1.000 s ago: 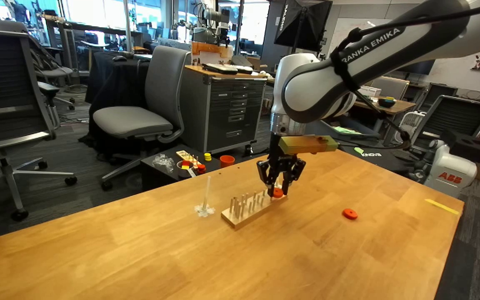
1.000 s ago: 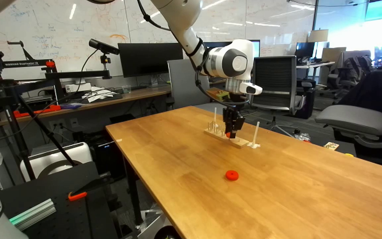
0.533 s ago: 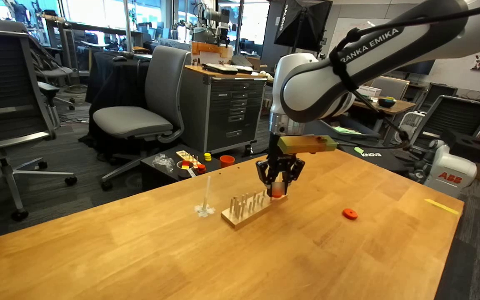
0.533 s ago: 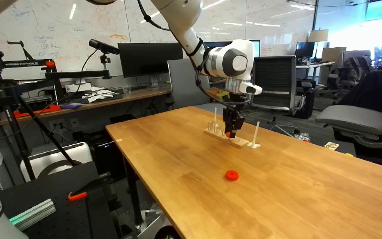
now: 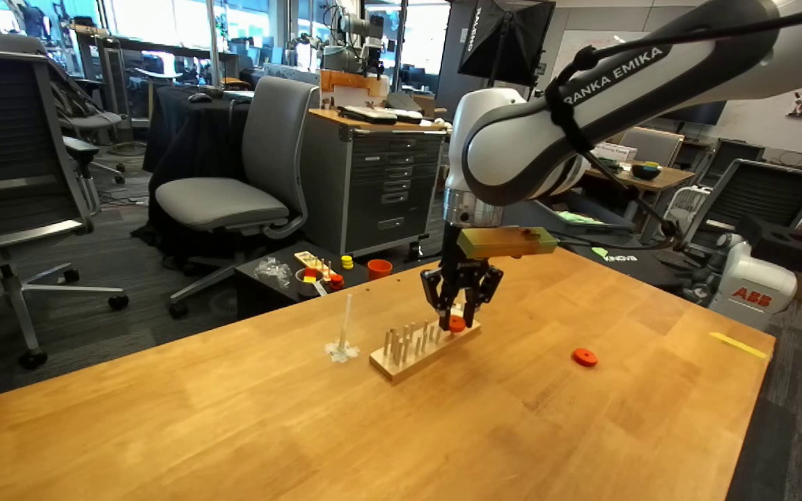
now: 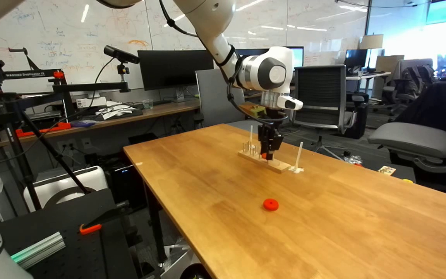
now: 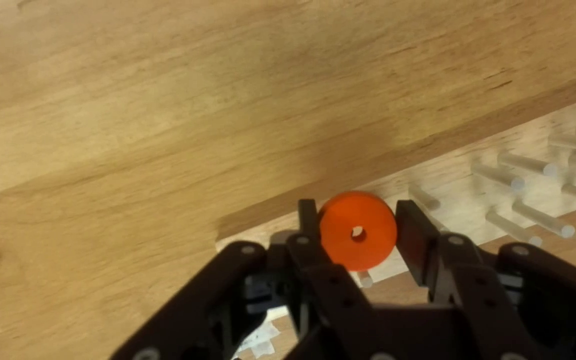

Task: Attach the orange disk on the left to the wooden rack

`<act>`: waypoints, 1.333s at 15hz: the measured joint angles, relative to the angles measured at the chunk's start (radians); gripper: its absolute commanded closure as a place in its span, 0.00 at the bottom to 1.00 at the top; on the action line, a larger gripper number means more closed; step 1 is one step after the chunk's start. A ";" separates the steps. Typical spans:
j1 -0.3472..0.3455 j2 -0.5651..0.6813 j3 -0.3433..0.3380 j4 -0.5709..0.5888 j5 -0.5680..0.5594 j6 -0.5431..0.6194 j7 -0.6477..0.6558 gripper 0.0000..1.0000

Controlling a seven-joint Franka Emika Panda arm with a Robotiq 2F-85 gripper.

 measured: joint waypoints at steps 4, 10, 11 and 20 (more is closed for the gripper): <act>0.000 0.004 0.000 0.008 0.000 -0.006 0.000 0.82; -0.007 0.011 -0.001 0.018 0.000 -0.018 0.000 0.82; -0.009 0.015 -0.001 0.020 0.000 -0.019 0.000 0.82; -0.009 0.047 -0.001 0.041 0.000 -0.028 0.000 0.02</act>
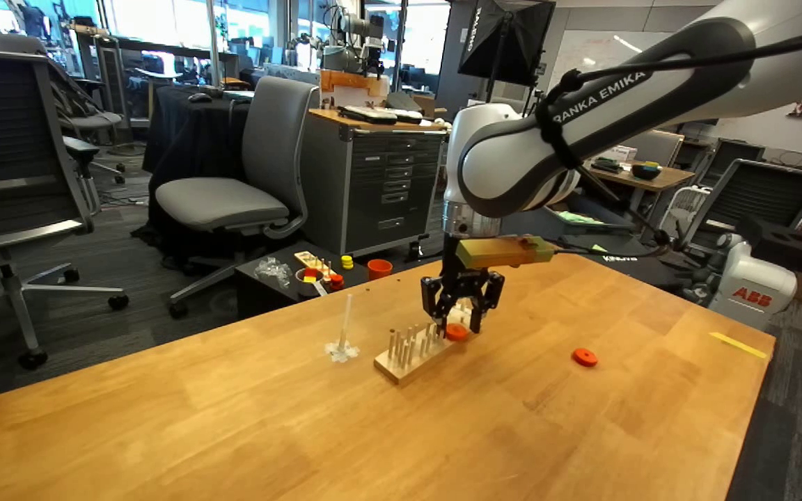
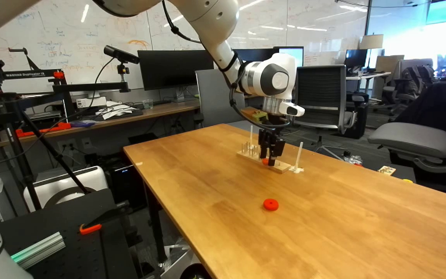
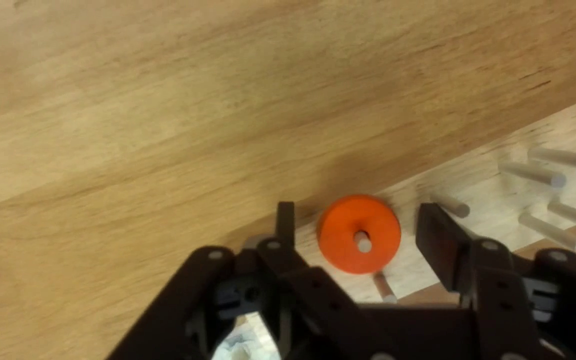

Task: Attach the orange disk on the left to the wooden rack

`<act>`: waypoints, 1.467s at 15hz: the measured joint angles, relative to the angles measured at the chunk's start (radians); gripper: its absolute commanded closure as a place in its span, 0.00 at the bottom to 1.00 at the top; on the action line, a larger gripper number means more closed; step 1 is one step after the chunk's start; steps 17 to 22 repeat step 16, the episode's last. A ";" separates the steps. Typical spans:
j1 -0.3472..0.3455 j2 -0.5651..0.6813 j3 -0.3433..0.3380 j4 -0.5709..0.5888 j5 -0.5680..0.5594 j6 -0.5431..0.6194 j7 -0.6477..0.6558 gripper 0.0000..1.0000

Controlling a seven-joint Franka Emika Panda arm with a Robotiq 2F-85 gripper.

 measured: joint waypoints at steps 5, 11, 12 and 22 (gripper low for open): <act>0.019 -0.041 -0.001 0.016 -0.027 -0.031 -0.003 0.00; 0.078 -0.189 -0.005 0.014 -0.146 -0.191 -0.026 0.00; 0.085 -0.211 -0.005 0.013 -0.165 -0.218 -0.031 0.00; 0.096 -0.275 0.001 0.010 -0.195 -0.318 -0.083 0.00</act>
